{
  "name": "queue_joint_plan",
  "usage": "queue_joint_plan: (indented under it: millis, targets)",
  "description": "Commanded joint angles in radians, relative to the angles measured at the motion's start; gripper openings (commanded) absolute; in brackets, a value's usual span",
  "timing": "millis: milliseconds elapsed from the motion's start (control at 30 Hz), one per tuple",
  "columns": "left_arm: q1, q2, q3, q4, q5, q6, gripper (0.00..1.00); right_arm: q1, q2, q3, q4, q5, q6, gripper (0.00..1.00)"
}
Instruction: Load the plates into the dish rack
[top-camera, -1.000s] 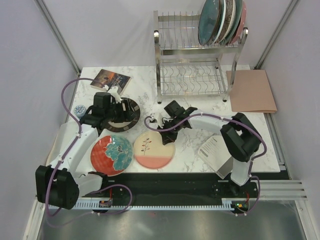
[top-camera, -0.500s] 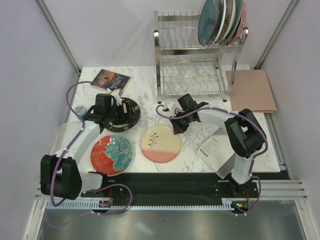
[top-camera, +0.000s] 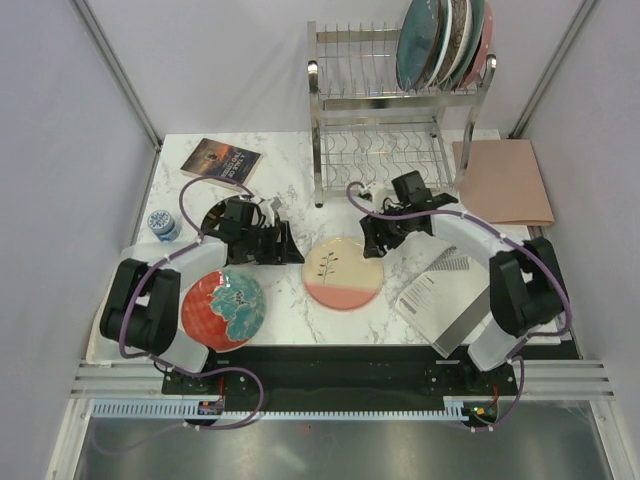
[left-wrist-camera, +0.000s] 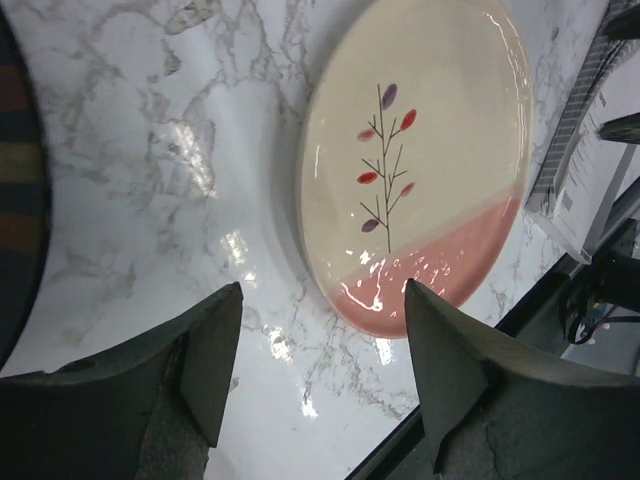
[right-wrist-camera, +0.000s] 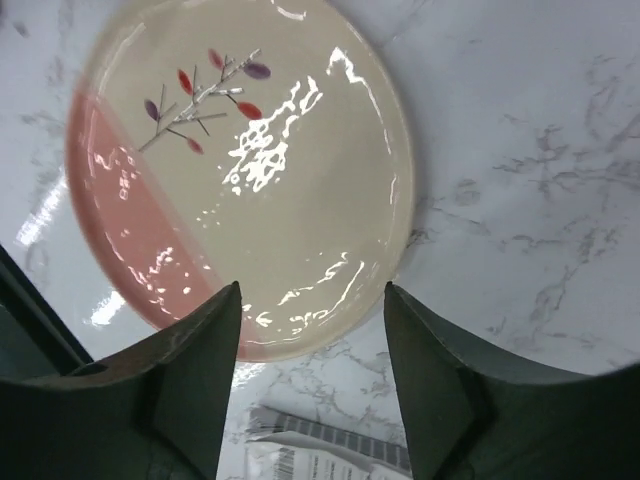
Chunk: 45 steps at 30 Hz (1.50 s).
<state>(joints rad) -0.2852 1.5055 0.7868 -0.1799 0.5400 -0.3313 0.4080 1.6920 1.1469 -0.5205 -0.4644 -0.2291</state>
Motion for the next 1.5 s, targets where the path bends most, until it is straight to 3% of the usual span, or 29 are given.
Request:
queue_joint_plan:
  millis: [0, 367, 467, 567, 600, 700, 1000, 1200, 1467]
  targets:
    - [-0.023, 0.073, 0.025, 0.118, 0.078, -0.073, 0.7, -0.115, -0.132, -0.059, -0.036, -0.147, 0.125, 0.68]
    - [-0.065, 0.206, 0.04, 0.161, 0.117, -0.092, 0.59, -0.281, 0.001, -0.167, -0.049, -0.347, 0.099, 0.66]
    - [-0.083, 0.243, 0.052, 0.172, 0.153, -0.089, 0.49, -0.284, 0.078, -0.15, -0.091, -0.404, 0.056, 0.65]
    - [-0.088, 0.268, 0.057, 0.174, 0.169, -0.098, 0.28, -0.285, 0.153, -0.135, -0.104, -0.448, 0.043, 0.65]
    - [-0.089, 0.274, 0.057, 0.174, 0.167, -0.103, 0.17, -0.285, 0.178, -0.121, -0.113, -0.456, 0.039, 0.65]
    - [-0.089, 0.285, 0.061, 0.174, 0.149, -0.109, 0.03, -0.285, 0.274, -0.093, -0.17, -0.484, 0.005, 0.65]
    - [-0.089, 0.329, 0.106, 0.174, 0.163, -0.158, 0.02, -0.285, 0.379, -0.066, -0.128, -0.508, 0.077, 0.65]
    - [-0.089, 0.34, 0.123, 0.215, 0.219, -0.196, 0.02, -0.268, 0.38, -0.012, 0.025, -0.5, 0.221, 0.65]
    - [-0.089, 0.331, 0.118, 0.217, 0.229, -0.196, 0.02, -0.259, 0.387, 0.005, 0.065, -0.5, 0.26, 0.46]
